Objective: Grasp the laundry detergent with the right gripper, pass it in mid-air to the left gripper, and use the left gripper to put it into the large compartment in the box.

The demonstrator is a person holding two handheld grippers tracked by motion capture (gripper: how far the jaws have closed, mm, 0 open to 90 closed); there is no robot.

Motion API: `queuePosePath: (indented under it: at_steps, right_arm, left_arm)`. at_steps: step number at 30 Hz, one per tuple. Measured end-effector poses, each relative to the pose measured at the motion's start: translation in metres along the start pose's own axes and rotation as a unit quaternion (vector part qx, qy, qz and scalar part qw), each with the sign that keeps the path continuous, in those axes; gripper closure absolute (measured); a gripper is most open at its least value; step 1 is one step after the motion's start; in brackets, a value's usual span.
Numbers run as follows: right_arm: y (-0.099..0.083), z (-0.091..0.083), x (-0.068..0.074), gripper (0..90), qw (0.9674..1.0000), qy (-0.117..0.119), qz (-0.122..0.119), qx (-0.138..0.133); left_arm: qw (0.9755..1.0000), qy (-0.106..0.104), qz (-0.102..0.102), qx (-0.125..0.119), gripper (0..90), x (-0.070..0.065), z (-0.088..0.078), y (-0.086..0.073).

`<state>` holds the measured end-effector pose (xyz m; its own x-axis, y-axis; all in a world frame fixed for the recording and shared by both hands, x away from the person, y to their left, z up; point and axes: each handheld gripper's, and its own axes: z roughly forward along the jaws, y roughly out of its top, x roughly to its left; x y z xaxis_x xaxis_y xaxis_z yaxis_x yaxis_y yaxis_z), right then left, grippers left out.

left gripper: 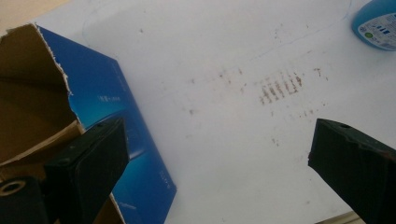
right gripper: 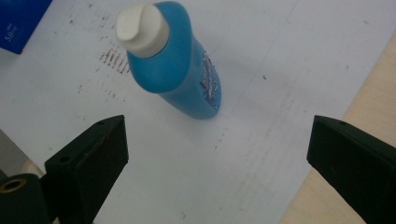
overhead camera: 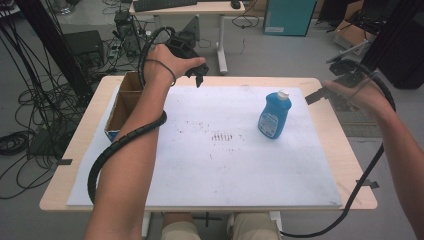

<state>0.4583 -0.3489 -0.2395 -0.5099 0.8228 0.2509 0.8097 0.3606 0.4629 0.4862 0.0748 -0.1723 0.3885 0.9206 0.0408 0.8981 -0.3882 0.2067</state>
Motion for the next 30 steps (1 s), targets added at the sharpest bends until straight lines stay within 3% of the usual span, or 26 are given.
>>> queuePosePath:
  at_steps: [7, 15, 23, 24, 30]
  right_arm:
    - [-0.025, 0.009, 0.003, 4.6, 0.9993, 0.004, -0.033, -0.018]
    - [-0.039, 0.016, 0.008, 3.8, 0.9976, 0.0, -0.06, -0.035]
    - [-0.052, 0.027, 0.015, 3.6, 0.9939, -0.009, -0.088, -0.067]
    - [-0.056, 0.031, 0.015, 3.6, 0.9921, -0.008, -0.1, -0.076]
    - [-0.065, 0.045, 0.015, 3.6, 0.9895, -0.005, -0.105, -0.099]
  left_arm:
    - [1.0, 0.0, 0.001, 0.001, 5.4, 0.002, 0.001, -0.002]
    - [1.0, 0.0, 0.0, -0.001, 5.4, 0.002, 0.001, -0.004]
    - [1.0, 0.0, 0.0, -0.002, 5.4, 0.001, 0.001, -0.006]
    - [1.0, 0.0, 0.001, -0.004, 5.4, 0.001, 0.001, -0.006]
    - [1.0, 0.001, 0.003, -0.007, 5.4, 0.0, 0.0, -0.006]
